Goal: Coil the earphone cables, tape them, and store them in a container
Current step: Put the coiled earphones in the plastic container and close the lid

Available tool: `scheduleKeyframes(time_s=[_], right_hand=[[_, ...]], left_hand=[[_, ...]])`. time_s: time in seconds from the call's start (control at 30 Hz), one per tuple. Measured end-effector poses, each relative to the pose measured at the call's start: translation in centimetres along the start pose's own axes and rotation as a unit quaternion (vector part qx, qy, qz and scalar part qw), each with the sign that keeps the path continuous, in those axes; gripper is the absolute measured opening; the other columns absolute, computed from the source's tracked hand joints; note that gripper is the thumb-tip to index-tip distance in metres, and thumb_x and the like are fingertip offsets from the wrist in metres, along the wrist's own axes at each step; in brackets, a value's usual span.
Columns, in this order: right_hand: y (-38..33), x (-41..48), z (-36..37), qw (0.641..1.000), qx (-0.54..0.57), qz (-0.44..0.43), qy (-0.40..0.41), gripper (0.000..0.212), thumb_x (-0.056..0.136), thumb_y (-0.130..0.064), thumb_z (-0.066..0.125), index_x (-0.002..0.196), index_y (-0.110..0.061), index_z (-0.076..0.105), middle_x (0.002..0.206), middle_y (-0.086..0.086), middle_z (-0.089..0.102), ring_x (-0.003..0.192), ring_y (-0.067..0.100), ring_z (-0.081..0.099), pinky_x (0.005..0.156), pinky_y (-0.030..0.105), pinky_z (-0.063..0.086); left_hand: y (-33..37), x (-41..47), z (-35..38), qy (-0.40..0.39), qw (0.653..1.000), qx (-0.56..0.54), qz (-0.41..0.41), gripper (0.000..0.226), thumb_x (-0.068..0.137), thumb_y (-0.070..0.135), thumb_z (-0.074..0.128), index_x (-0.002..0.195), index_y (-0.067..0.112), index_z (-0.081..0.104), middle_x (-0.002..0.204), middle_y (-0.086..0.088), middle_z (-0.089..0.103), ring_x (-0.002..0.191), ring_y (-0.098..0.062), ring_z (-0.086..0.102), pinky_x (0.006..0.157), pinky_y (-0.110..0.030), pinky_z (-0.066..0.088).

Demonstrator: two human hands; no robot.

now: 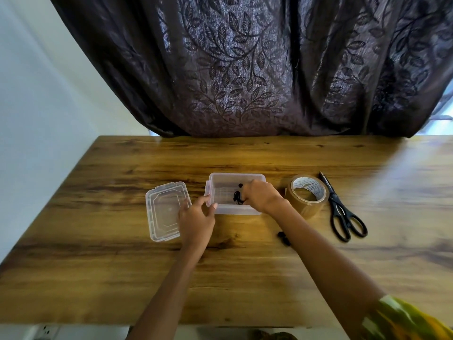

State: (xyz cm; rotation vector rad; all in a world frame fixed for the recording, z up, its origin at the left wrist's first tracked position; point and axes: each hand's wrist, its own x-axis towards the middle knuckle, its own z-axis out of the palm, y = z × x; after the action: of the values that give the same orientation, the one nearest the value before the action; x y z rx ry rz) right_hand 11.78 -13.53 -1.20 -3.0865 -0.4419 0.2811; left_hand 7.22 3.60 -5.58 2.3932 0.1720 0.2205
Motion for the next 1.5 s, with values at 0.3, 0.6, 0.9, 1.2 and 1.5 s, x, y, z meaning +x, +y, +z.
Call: scheduleKeyframes(time_s=[0.3,0.6,0.9,1.2,1.5], right_hand=[[1.0,-1.4,-0.2,0.976,0.214,0.009,0.029,0.02,0.09,-0.017,0.055,0.103,-0.011,0.069,0.107,0.008,0.068,0.101,0.024,0.061,0.088,0.037,0.049],[2.4,-4.7,0.7,0.936,0.29,0.027,0.199,0.025,0.09,-0.006,0.055,0.113,-0.008,0.066,0.112,0.006,0.068,0.1,0.019,0.064,0.085,0.025,0.049],[1.3,-0.3,0.4,0.974,0.195,0.033,0.111,0.02,0.089,-0.02,0.059,0.103,-0.007,0.061,0.097,0.014,0.062,0.087,0.028,0.06,0.071,0.034,0.049],[0.5,2.1,0.9,0.984,0.158,0.073,0.03,0.033,0.088,-0.019,0.061,0.118,-0.007,0.057,0.113,0.01,0.058,0.1,0.021,0.056,0.085,0.027,0.05],[1.7,0.2,0.1,0.993,-0.004,0.058,0.104,0.024,0.091,-0.018,0.054,0.113,-0.009,0.061,0.107,0.012,0.063,0.106,0.024,0.052,0.089,0.032,0.042]], left_hand=[[-0.2,-0.2,0.4,0.014,1.0,-0.008,0.015,0.033,0.087,0.038,0.056,0.116,0.023,0.061,0.108,-0.01,0.06,0.103,-0.027,0.054,0.09,-0.046,0.045],[-0.2,-0.3,0.6,0.021,0.999,-0.027,0.026,0.03,0.088,0.033,0.056,0.112,0.016,0.062,0.102,-0.008,0.061,0.098,-0.024,0.055,0.085,-0.041,0.046],[-0.1,-0.1,0.6,0.024,0.999,-0.017,0.019,0.029,0.088,0.033,0.057,0.112,0.017,0.062,0.104,-0.008,0.061,0.097,-0.025,0.056,0.084,-0.044,0.048],[0.1,-0.2,0.1,0.018,1.0,-0.012,0.015,0.031,0.087,0.034,0.058,0.114,0.019,0.061,0.105,-0.007,0.062,0.1,-0.023,0.056,0.09,-0.046,0.045],[0.1,-0.2,0.4,0.024,0.999,-0.007,0.021,0.031,0.088,0.033,0.057,0.115,0.018,0.062,0.105,-0.006,0.065,0.102,-0.023,0.057,0.092,-0.046,0.045]])
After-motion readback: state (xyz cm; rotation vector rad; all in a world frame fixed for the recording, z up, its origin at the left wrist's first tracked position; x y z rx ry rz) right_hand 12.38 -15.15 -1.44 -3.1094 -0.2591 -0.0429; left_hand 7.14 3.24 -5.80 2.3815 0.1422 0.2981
